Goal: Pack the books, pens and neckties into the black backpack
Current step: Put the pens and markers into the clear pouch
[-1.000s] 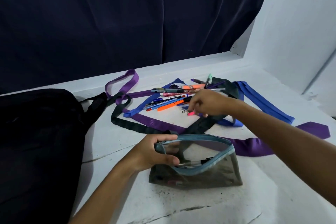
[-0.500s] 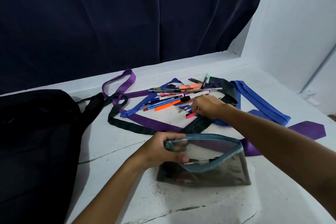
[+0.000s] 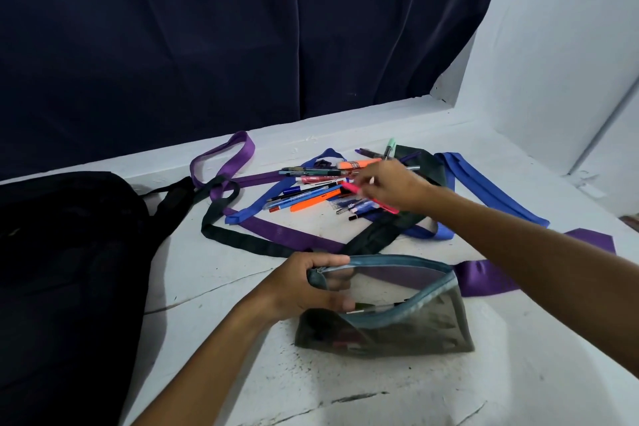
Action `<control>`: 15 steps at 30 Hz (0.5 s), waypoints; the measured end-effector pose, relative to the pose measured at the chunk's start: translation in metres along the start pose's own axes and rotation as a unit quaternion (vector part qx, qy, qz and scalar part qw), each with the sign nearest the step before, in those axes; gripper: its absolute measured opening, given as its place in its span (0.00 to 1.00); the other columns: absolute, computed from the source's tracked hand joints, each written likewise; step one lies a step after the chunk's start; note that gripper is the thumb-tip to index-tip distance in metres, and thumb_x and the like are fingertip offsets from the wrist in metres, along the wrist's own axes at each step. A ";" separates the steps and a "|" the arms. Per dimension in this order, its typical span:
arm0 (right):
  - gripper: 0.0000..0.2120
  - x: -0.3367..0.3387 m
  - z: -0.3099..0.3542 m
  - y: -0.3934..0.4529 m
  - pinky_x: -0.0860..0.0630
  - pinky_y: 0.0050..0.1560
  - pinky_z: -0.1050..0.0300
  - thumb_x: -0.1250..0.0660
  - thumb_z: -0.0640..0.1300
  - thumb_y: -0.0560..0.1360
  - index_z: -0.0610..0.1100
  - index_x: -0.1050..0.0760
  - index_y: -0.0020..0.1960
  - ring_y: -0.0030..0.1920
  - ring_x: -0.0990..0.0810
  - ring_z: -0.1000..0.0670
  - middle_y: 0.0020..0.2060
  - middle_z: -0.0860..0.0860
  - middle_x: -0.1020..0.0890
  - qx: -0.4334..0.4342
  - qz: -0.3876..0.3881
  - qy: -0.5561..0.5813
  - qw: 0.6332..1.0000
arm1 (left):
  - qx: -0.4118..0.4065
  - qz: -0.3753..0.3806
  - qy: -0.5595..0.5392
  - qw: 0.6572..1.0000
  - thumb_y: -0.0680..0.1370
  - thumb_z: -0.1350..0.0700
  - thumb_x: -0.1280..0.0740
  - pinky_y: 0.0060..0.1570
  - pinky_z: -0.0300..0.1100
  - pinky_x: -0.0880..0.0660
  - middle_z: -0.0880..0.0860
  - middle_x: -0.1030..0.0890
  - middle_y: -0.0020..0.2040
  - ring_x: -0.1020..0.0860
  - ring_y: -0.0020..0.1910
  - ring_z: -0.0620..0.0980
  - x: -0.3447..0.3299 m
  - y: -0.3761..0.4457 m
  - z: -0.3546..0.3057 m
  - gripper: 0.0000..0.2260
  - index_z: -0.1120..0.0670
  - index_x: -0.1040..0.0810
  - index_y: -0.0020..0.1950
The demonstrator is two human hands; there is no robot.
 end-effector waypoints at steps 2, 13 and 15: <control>0.06 0.026 0.017 -0.006 0.26 0.36 0.67 0.32 0.38 0.77 0.38 0.18 0.51 0.33 0.23 0.59 0.39 0.50 0.17 -0.027 -0.062 0.153 0.986 | -0.007 -0.001 0.011 1.000 0.58 0.55 0.20 0.59 0.45 0.22 0.49 0.17 0.59 0.18 0.57 0.44 0.000 -0.002 -0.002 0.38 0.52 0.25 0.67; 0.03 0.004 0.052 -0.055 0.27 0.39 0.55 0.27 0.41 0.73 0.43 0.16 0.46 0.32 0.23 0.57 0.38 0.50 0.15 0.004 0.364 0.036 0.931 | -0.014 -0.008 0.045 0.999 0.56 0.51 0.18 0.60 0.48 0.22 0.47 0.16 0.56 0.18 0.55 0.43 0.002 -0.001 -0.003 0.34 0.45 0.22 0.61; 0.03 0.008 0.036 -0.043 0.26 0.39 0.57 0.29 0.39 0.74 0.43 0.16 0.44 0.30 0.22 0.58 0.38 0.50 0.15 -0.020 0.320 0.023 0.947 | -0.006 -0.001 0.034 0.999 0.56 0.51 0.18 0.60 0.48 0.22 0.48 0.17 0.57 0.18 0.56 0.44 0.001 -0.001 -0.004 0.38 0.49 0.23 0.65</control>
Point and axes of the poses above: each hand's wrist, its own y-axis towards the middle knuckle, its own x-axis out of the back of the hand, z = x × y, the point moved 3 cm from there along y, towards the middle knuckle
